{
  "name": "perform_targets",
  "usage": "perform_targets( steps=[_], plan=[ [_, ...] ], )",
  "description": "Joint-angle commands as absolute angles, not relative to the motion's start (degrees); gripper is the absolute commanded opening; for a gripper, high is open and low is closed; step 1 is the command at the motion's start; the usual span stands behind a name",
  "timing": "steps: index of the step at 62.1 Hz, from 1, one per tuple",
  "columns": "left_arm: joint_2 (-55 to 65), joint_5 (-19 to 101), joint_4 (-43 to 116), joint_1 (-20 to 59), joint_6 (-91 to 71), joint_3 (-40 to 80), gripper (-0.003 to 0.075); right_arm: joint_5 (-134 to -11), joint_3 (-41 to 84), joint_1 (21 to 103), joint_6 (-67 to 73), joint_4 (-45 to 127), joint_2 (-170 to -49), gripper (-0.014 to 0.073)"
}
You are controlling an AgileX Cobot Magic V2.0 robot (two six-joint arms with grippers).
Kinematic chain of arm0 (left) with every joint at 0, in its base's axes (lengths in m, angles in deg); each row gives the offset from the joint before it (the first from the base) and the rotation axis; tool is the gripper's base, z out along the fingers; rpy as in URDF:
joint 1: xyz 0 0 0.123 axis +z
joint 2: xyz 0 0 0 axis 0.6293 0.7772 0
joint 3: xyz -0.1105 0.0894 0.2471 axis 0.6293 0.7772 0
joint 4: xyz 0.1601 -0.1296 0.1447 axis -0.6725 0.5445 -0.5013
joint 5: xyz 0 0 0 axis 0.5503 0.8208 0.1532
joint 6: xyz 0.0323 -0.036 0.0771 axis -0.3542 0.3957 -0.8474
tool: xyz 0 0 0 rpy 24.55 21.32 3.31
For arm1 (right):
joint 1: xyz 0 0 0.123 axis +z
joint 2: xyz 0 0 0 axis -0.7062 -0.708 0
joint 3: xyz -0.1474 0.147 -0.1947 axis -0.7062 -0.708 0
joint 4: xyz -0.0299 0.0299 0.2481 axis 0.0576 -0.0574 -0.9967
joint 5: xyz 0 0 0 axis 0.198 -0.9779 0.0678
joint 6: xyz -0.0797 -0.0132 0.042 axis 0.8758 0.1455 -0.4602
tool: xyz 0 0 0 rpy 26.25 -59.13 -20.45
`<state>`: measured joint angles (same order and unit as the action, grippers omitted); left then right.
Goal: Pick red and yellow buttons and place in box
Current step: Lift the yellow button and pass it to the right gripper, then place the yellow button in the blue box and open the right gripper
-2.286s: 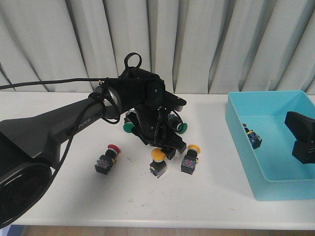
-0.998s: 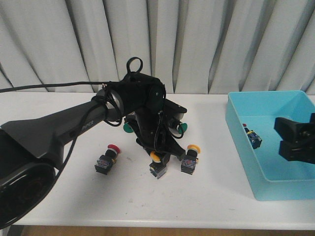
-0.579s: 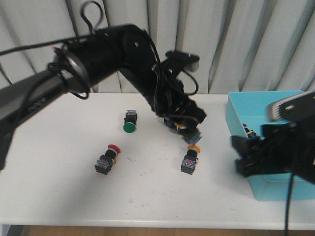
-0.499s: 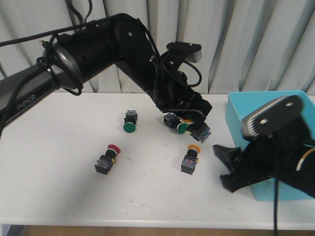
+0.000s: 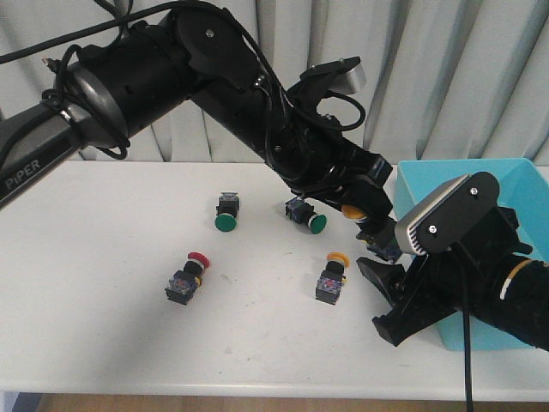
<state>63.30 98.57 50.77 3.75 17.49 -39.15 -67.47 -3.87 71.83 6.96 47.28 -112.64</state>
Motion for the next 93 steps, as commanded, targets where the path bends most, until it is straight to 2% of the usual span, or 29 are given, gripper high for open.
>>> perform_targets(
  steps=[1,9,14,31,41,60,69,74,84,93],
  plan=[
    [59.30,97.95,55.70,3.51,17.39,-40.86,-0.0008,-63.00,-2.14,71.91,7.61,47.56,-111.94,0.0493],
    [59.30,99.15,55.70,3.14,17.39,-40.86,-0.0007,-63.00,-2.14,71.91,7.89,47.89,-111.94,0.0472],
    [59.30,99.42,55.70,2.71,17.39,-40.86,-0.0007,-62.88,-2.14,71.91,7.89,47.89,-111.94,0.0408],
    [59.30,99.36,55.41,0.44,16.01,-40.86,0.0031,-62.88,-2.14,71.91,7.72,47.80,-111.94,-0.0015],
    [59.25,98.99,53.75,-0.80,13.16,-40.86,0.0112,-62.88,-2.14,71.91,7.72,47.75,-111.94,-0.0007],
    [58.15,99.56,46.68,-2.03,13.06,-40.80,0.0414,-62.75,-2.14,71.67,7.72,47.80,-111.94,-0.0003],
    [56.34,100.25,42.82,-2.12,13.13,-40.80,0.0510,-62.46,-2.14,69.17,6.54,47.29,-111.94,-0.0001],
    [54.76,100.24,40.07,-2.12,13.13,-40.80,0.0529,-62.03,-2.09,66.52,5.28,46.35,-111.94,0.0000],
    [51.16,98.58,31.18,-2.12,13.38,-40.80,0.0510,-63.01,-0.59,59.54,3.19,43.47,-111.94,0.0001],
    [47.69,96.95,15.03,-2.12,13.77,-40.80,0.0403,-66.31,4.38,52.39,2.83,41.09,-112.65,0.0004]
  ],
)
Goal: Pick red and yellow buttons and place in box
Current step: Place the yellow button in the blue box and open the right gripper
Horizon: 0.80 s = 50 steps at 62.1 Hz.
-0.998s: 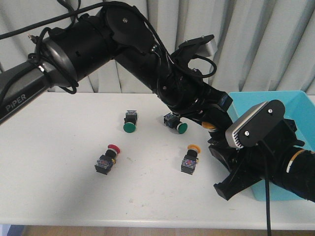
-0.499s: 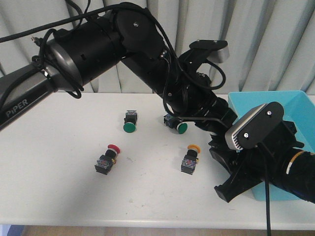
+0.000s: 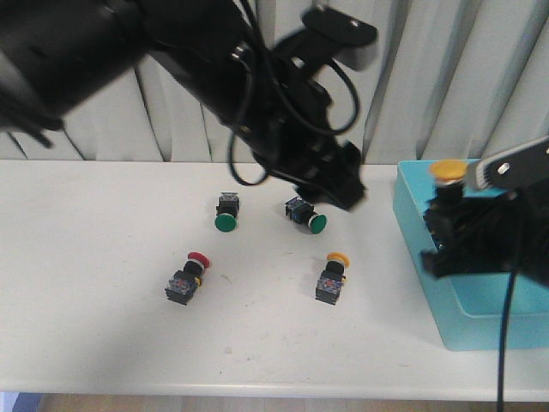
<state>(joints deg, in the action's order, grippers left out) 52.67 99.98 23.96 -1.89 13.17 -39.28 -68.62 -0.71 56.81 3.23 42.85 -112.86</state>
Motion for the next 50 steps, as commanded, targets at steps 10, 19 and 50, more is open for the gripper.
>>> perform_targets(
  steps=[10,19,50],
  plan=[
    [46.08,96.46,-2.61,-0.80,22.27,-40.80,0.0188,-72.68,11.91,44.93,2.76,39.12,-118.47,0.0007],
    [46.14,96.27,-6.17,1.69,27.42,-40.80,-0.0010,-77.43,17.91,39.17,1.72,37.80,-128.92,0.0010],
    [46.29,96.58,-6.09,2.62,27.30,-40.80,-0.0007,-84.91,34.68,34.20,-0.23,44.02,-158.05,0.0028]
  ],
)
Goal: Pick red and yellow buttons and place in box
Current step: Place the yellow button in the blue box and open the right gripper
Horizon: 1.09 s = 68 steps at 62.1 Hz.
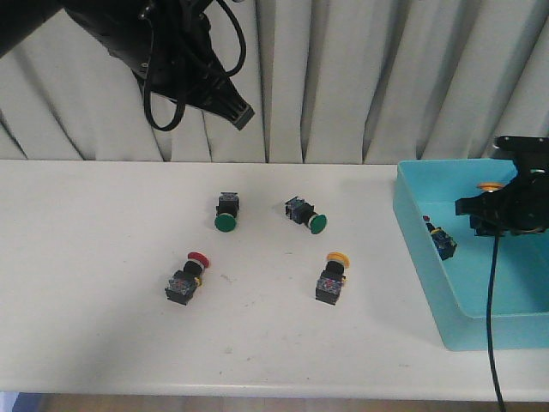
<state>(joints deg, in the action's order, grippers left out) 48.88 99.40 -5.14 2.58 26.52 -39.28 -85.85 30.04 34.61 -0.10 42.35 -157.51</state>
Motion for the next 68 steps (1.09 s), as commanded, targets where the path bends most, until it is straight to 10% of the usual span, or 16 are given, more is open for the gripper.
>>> perform_targets(
  steps=[1,20,46,68],
  plan=[
    [46.29,96.58,-6.09,2.62,27.30,-40.80,-0.0007,-85.16,35.14,34.20,-0.29,44.30,-158.58,0.0029],
    [46.29,97.39,-6.03,2.62,27.30,-40.80,-0.0007,-88.58,40.65,34.20,-6.06,52.10,-167.05,0.0115],
    [46.29,97.53,-6.03,2.55,27.30,-40.80,-0.0003,-90.90,43.20,34.20,-6.19,53.02,-167.91,0.0474],
    [46.29,97.17,-6.03,2.55,27.53,-40.80,0.0004,-93.13,45.23,34.38,-5.57,46.63,-153.10,0.0499]
  ],
)
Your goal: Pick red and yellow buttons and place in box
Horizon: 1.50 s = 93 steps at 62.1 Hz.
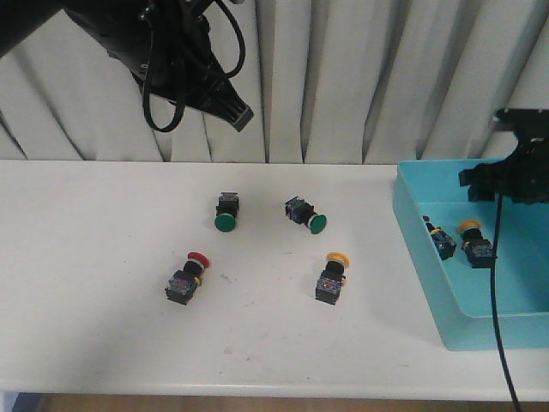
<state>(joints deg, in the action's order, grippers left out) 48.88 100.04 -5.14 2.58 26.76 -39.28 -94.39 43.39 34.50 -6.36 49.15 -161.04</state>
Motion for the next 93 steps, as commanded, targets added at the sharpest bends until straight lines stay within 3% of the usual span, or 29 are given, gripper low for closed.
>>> perform_targets(
  steps=[1,21,36,44,51,52,93],
  plan=[
    [46.29,97.11,-6.03,2.55,27.53,-40.80,0.0004,-93.31,45.23,34.38,-5.45,46.25,-151.78,0.0499],
    [46.29,97.00,-6.03,2.55,27.53,-40.80,0.0003,-96.06,43.45,34.38,2.96,34.69,-129.39,0.0498],
    [46.29,97.01,-5.97,2.55,27.53,-40.80,0.0003,-87.28,26.09,34.59,15.76,20.13,-105.15,0.0419],
    [46.29,97.01,-5.97,2.55,27.53,-40.80,0.0003,-78.69,13.00,39.43,23.53,15.64,-92.37,0.0276],
    [46.29,97.01,-5.82,2.55,27.53,-40.80,0.0003,-75.39,5.57,44.58,28.10,15.57,-84.54,-0.0007],
    [46.29,97.01,-5.82,2.55,27.53,-40.80,0.0003,-75.40,5.13,44.85,28.16,15.57,-83.96,-0.0015],
    [46.29,99.35,-5.99,2.55,28.60,-40.80,0.0003,-71.82,4.40,45.70,26.71,11.59,-82.94,-0.0008]
  ],
)
